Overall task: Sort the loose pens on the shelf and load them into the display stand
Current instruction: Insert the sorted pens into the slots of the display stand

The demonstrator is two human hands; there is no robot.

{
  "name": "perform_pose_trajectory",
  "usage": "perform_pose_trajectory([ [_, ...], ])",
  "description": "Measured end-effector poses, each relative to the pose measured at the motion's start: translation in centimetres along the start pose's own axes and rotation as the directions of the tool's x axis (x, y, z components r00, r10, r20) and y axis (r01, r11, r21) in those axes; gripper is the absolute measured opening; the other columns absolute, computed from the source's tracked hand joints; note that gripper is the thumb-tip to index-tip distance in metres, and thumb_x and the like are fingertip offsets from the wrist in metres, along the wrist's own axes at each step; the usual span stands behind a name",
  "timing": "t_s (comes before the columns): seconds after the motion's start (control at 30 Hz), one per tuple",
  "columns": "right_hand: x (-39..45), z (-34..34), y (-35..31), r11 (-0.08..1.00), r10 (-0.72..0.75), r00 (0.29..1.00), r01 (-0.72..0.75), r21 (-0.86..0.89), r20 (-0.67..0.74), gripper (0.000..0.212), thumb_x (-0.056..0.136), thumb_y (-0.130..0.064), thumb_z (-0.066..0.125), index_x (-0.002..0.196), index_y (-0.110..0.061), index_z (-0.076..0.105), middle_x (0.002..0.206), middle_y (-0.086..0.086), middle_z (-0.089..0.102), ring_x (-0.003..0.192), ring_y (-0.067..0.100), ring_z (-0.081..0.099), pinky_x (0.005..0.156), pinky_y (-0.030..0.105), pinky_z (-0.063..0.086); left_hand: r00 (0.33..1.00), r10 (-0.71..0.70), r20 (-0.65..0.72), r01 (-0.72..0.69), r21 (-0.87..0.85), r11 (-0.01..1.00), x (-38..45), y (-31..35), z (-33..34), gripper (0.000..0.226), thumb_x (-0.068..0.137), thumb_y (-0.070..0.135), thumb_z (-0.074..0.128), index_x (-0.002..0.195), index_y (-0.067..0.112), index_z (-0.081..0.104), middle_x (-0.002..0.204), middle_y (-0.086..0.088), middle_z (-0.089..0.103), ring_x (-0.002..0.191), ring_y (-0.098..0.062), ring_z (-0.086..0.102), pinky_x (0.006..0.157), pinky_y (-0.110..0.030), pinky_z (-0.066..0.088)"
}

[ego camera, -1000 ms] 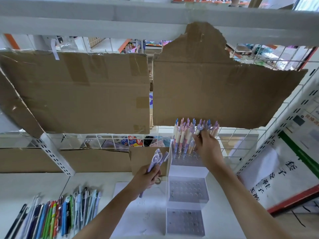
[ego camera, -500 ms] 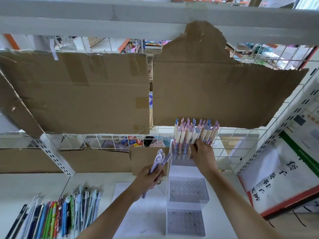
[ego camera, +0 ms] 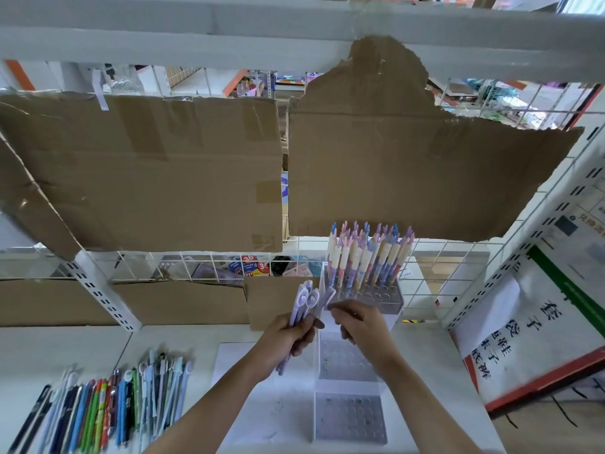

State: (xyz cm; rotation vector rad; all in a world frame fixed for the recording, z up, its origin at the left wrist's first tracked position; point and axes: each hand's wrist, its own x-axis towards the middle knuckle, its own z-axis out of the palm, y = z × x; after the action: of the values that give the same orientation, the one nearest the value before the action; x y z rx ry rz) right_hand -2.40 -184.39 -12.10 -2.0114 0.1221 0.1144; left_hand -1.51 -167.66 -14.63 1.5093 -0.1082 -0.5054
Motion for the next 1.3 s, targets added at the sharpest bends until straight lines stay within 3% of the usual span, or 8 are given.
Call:
perform_pose_trajectory([
  [0.1,-0.3,0.8,-0.1,0.974,0.057,0.997,-0.065,0.215,0.046,0.023,0.087,-0.011,0.061,0.064,-0.010,0.060,0.047,-0.002,0.043,0.048,0.015,0.033,0.048,0.024,0.027,1.000,-0.009,0.027,0.008,0.020,1.000,0.0,0.1,0.5,0.029,0.099,0.020,0.045,0.079,0.012,0.065,0.054,0.000,0.050,0.044,-0.011,0.033,0.046,-0.020,0.030],
  [0.27,-0.4,1.2,0.4,0.932,0.088,0.989,-0.123,0.341,0.115,0.012,0.089,-0.003,0.058,0.081,0.002,0.066,0.063,0.003,0.060,0.048,0.012,0.034,0.046,0.021,0.026,0.998,-0.012,0.059,0.010,0.029,1.000,-0.4,0.0,0.6,0.031,0.099,0.022,0.044,0.077,0.009,0.061,0.059,-0.003,0.059,0.044,-0.012,0.039,0.047,-0.023,0.033],
  [0.57,0.0,1.1,0.8,0.982,0.034,0.998,-0.044,0.182,0.058,0.011,0.092,-0.007,0.056,0.082,-0.004,0.061,0.064,0.003,0.067,0.055,0.019,0.057,0.053,0.030,0.046,0.998,-0.042,0.042,0.039,0.065,0.997,-0.4,-0.8,0.1,0.028,0.100,0.021,0.042,0.082,0.006,0.056,0.062,-0.002,0.057,0.045,-0.009,0.038,0.046,-0.020,0.031],
  [0.7,0.0,0.0,0.2,0.993,-0.046,0.999,0.047,0.106,-0.009,0.012,0.094,-0.006,0.052,0.085,-0.010,0.059,0.068,0.003,0.069,0.057,0.017,0.066,0.056,0.029,0.054,0.993,-0.058,-0.104,0.066,0.082,0.994,-0.1,-1.5,-0.8,0.026,0.100,0.020,0.042,0.083,0.006,0.056,0.066,-0.003,0.062,0.047,-0.011,0.044,0.046,-0.021,0.035],
  [0.83,0.5,-0.8,0.9,0.979,-0.179,0.969,0.159,-0.126,-0.170,0.005,0.093,-0.006,0.053,0.089,-0.009,0.055,0.069,0.000,0.066,0.056,0.008,0.065,0.055,0.022,0.055,0.966,-0.094,-0.242,0.116,0.082,0.990,-0.1,-2.6,-2.4,0.026,0.099,0.023,0.044,0.083,0.010,0.059,0.062,0.004,0.062,0.046,-0.009,0.039,0.043,-0.017,0.028],
  [0.9,0.6,-0.2,1.7,0.943,-0.234,0.962,0.190,-0.272,-0.140,0.003,0.095,-0.006,0.051,0.093,-0.006,0.053,0.074,0.005,0.065,0.061,0.013,0.066,0.060,0.031,0.057,0.962,-0.110,-0.251,0.127,0.050,0.991,-0.1,-2.7,-2.9,0.025,0.100,0.021,0.044,0.084,0.008,0.059,0.060,0.001,0.058,0.044,-0.009,0.034,0.042,-0.017,0.025],
  [1.07,1.0,1.8,3.4,0.905,-0.161,0.984,0.119,-0.408,-0.071,0.012,0.097,-0.007,0.045,0.085,-0.010,0.046,0.083,0.013,0.065,0.074,0.026,0.065,0.069,0.042,0.056,0.973,-0.083,-0.215,0.097,0.053,0.994,-0.6,-2.4,-2.9,0.024,0.100,0.021,0.043,0.088,0.007,0.058,0.061,-0.002,0.053,0.040,-0.006,0.031,0.042,-0.017,0.023],
  [1.3,1.5,3.5,4.7,0.919,-0.027,0.998,0.006,-0.395,-0.048,0.017,0.098,-0.007,0.041,0.082,-0.011,0.046,0.087,0.013,0.064,0.079,0.024,0.063,0.064,0.028,0.046,0.975,-0.061,-0.216,0.093,0.142,0.985,-1.5,-2.3,-2.7,0.027,0.100,0.033,0.040,0.093,0.010,0.053,0.060,0.004,0.044,0.042,-0.003,0.028,0.043,-0.016,0.024],
])
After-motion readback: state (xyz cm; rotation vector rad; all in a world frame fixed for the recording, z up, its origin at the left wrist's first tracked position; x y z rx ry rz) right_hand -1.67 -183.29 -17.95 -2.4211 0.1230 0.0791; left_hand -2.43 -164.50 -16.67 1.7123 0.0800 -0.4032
